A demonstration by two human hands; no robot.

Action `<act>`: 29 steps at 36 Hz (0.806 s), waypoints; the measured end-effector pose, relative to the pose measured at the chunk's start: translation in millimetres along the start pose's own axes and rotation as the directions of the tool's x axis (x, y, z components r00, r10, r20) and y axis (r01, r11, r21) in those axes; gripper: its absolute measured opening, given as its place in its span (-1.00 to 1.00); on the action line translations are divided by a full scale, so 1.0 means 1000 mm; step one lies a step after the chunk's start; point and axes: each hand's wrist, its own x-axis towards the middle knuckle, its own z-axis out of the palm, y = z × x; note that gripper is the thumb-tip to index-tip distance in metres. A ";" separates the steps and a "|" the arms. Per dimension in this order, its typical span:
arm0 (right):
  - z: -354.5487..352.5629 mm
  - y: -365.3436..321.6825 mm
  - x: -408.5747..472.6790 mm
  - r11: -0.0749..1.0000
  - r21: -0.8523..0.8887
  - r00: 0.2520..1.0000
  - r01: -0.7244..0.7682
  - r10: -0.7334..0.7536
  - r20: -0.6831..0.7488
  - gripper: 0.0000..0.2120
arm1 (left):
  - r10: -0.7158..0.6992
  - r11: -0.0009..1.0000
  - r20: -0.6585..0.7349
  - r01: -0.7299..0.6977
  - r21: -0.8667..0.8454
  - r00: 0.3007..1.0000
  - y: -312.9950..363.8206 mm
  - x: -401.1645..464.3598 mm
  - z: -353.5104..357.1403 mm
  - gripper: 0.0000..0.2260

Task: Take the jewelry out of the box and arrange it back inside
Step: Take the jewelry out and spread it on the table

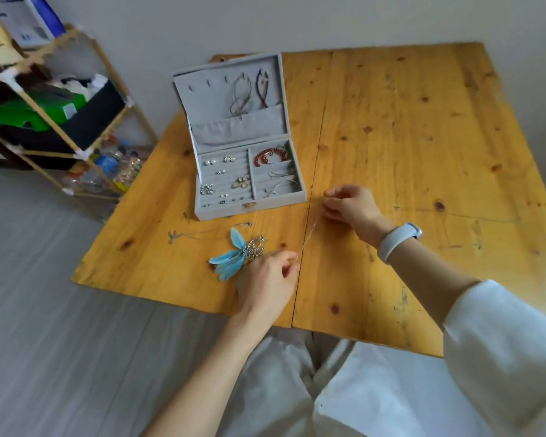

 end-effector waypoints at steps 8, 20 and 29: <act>0.013 0.003 0.004 0.836 -0.500 0.968 0.225 -0.248 0.020 -0.87 | 0.107 0.994 -0.002 -0.107 0.006 0.994 -0.017 -0.009 -0.005 -0.82; 0.031 0.011 -0.008 0.631 -0.621 0.874 0.466 -0.438 0.211 -0.92 | 0.235 0.956 -0.059 -0.220 0.195 0.970 -0.030 -0.012 -0.010 -0.89; 0.026 0.011 -0.011 0.477 -0.704 0.815 0.526 -0.519 0.258 -0.77 | 0.316 0.928 -0.151 -0.272 0.256 0.937 -0.044 -0.016 -0.013 -0.80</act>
